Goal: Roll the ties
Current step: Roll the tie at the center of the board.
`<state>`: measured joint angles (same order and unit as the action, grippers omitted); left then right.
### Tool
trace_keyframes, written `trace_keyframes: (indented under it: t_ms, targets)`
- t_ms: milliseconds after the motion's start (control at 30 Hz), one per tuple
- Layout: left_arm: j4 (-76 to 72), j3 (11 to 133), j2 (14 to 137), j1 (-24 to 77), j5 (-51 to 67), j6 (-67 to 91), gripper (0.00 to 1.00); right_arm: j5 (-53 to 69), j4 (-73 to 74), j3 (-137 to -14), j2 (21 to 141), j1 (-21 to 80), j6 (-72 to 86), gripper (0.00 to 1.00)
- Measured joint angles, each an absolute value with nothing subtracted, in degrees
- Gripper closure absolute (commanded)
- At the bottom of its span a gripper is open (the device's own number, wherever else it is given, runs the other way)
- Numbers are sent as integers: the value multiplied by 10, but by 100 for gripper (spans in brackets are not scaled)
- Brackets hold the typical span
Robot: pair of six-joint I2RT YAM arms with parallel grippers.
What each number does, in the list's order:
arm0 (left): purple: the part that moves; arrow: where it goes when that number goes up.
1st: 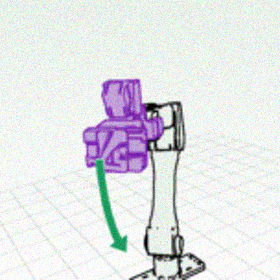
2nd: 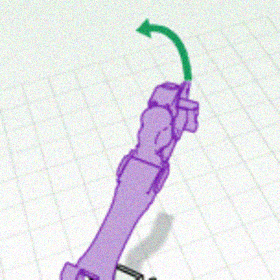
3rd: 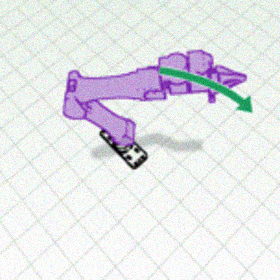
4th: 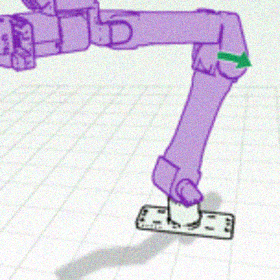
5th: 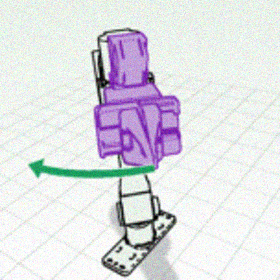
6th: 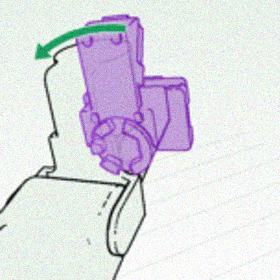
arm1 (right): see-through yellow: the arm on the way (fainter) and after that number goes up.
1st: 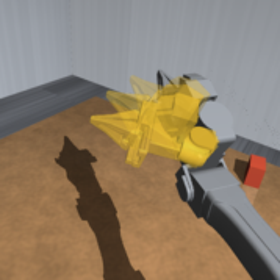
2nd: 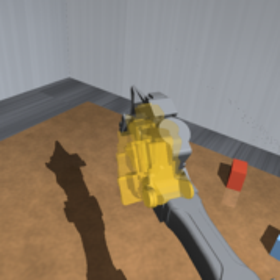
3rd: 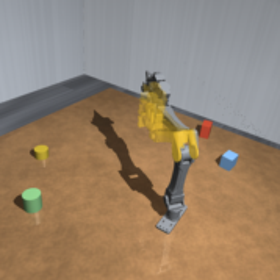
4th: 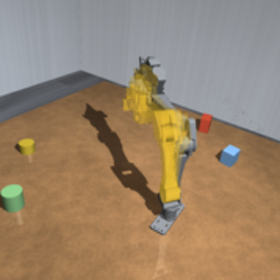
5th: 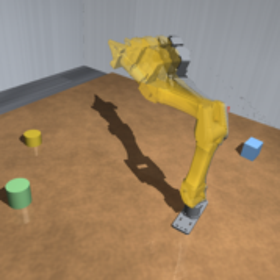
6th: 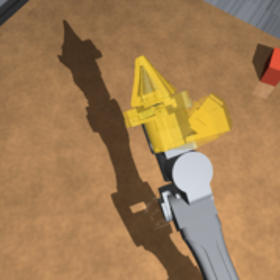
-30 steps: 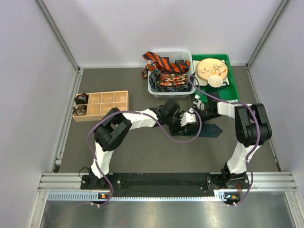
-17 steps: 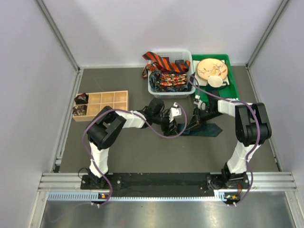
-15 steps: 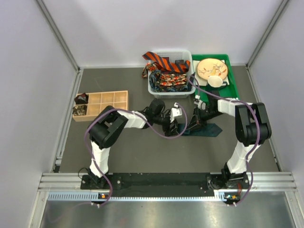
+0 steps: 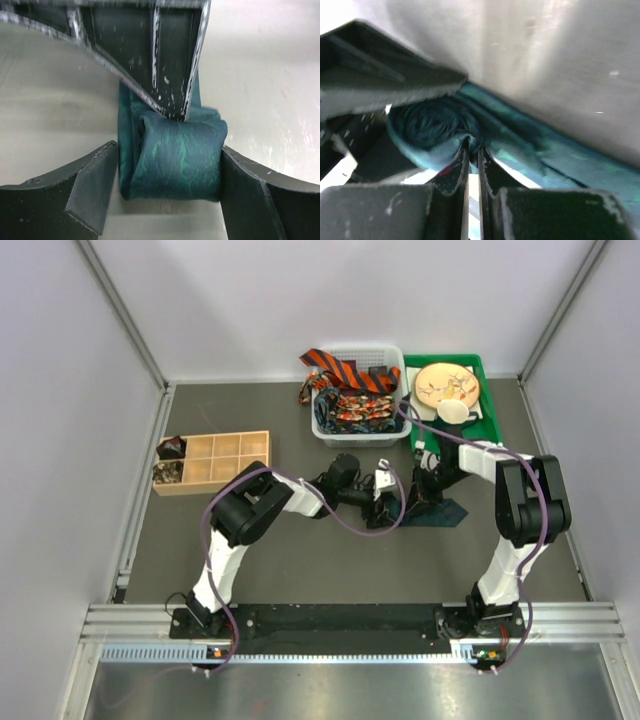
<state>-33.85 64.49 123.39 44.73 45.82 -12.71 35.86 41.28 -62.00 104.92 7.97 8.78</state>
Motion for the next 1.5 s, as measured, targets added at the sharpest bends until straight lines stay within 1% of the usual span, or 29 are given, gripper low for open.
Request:
trace_keyframes:
  t_ms: [100,167,233,267,300,333,367,433,500,633,700,867,1033,1133,1267,1300,1367,1400,1500]
  targets:
    - [-356,654,1245,455,455,-119,27,330,418,-621,1054,80,88,100]
    - [-362,657,1249,457,453,-118,40,317,424,-624,1058,80,88,100]
    - [-364,659,1251,458,454,-117,48,309,429,-628,1060,80,88,100]
    - [-362,661,1251,459,453,-119,50,306,429,-628,1061,81,88,100]
    - [-358,663,1251,459,452,-123,48,305,429,-628,1062,81,88,100]
    - [-354,665,1251,459,451,-126,43,305,432,-631,1064,81,88,100]
    - [-351,665,1251,459,451,-133,30,305,434,-632,1066,81,88,100]
    - [-348,665,1251,460,451,-145,23,305,435,-633,1067,81,88,100]
    - [-340,665,1250,461,446,-155,13,306,439,-635,1071,81,88,100]
    - [-297,674,1242,464,443,-183,5,306,442,-638,1074,82,87,100]
    - [-266,679,1234,467,438,-200,4,306,442,-639,1074,83,87,100]
    - [-201,678,1207,470,425,-236,4,309,444,-647,1081,96,81,100]
    - [-209,651,1181,467,425,-246,4,336,447,-663,1101,111,68,100]
    - [-211,648,1180,466,426,-249,5,356,450,-675,1115,118,56,100]
    - [-209,648,1180,466,425,-260,12,375,457,-695,1135,124,40,100]
    - [-208,648,1180,466,424,-263,18,380,459,-700,1140,126,36,100]
    - [-199,648,1180,466,421,-273,25,385,461,-706,1145,129,29,100]
    - [-191,648,1180,466,416,-277,32,388,460,-708,1147,130,27,100]
    - [-166,656,1180,465,396,-294,41,391,460,-713,1150,132,21,100]
